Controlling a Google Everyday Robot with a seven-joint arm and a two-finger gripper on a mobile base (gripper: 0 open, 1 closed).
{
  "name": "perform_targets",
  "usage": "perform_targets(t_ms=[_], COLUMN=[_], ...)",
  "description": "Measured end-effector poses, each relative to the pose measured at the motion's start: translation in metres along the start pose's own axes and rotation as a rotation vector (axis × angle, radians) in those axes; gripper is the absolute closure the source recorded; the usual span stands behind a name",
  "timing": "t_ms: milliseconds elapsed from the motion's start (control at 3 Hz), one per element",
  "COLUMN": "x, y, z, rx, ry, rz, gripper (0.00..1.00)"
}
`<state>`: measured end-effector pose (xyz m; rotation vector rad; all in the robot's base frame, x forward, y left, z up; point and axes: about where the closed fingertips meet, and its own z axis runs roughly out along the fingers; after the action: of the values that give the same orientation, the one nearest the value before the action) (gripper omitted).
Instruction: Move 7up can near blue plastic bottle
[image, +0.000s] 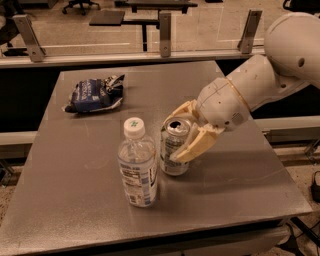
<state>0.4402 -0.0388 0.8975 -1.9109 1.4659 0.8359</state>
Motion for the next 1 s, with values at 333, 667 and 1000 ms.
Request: perform_targets(t_ms=[333, 667, 1000], x=[0.0011, 0.0023, 0.0047], y=[0.0031, 0.0050, 0.0075], z=[0.0055, 0.0079, 0.0099], rx=[-0.004, -0.007, -0.016], ry=[-0.003, -0.006, -0.003], rz=[0.001, 0.003, 0.008], gripper=[0.70, 0.47, 0.23])
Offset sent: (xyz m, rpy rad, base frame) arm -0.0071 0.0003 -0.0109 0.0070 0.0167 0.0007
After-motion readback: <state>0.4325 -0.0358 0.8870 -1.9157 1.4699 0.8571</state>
